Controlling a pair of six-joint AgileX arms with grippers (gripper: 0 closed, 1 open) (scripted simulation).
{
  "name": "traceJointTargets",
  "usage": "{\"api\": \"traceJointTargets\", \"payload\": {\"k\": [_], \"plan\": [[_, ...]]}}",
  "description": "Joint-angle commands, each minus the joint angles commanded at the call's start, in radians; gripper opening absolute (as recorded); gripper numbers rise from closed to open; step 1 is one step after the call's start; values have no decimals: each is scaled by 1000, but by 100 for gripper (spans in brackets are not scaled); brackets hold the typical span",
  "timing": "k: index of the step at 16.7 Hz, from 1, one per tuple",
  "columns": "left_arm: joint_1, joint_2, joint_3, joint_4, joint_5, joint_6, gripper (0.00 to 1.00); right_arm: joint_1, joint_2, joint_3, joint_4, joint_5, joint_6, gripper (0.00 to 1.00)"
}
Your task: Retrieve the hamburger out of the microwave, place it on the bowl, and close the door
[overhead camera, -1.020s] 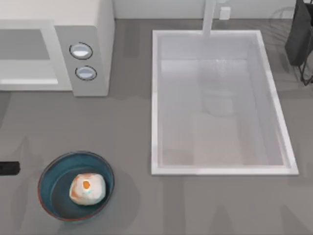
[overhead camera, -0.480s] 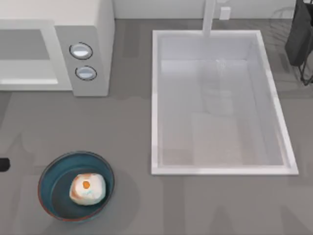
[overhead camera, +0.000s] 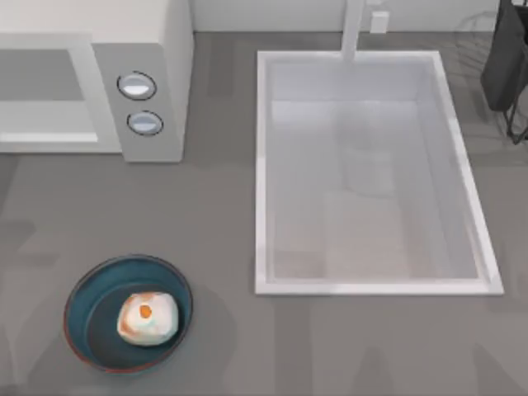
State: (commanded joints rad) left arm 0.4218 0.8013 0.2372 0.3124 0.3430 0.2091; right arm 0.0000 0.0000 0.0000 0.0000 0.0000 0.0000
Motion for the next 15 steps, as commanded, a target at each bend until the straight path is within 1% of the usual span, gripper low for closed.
{"api": "traceJointTargets", "payload": {"k": [2, 5, 7, 9, 12, 15], "plan": [[115, 139, 177, -155, 74, 101, 0, 0, 0, 0, 0, 0, 0, 100], [286, 369, 497, -420, 173, 261, 0, 0, 0, 0, 0, 0, 0, 100], [388, 525, 706, -598, 226, 372, 0, 0, 0, 0, 0, 0, 0, 100], [476, 675, 878, -758, 268, 479, 0, 0, 0, 0, 0, 0, 0, 100], [568, 852, 1055, -952, 310, 615, 0, 0, 0, 0, 0, 0, 0, 100], [620, 947, 1146, -1060, 328, 702, 0, 0, 0, 0, 0, 0, 0, 100]]}}
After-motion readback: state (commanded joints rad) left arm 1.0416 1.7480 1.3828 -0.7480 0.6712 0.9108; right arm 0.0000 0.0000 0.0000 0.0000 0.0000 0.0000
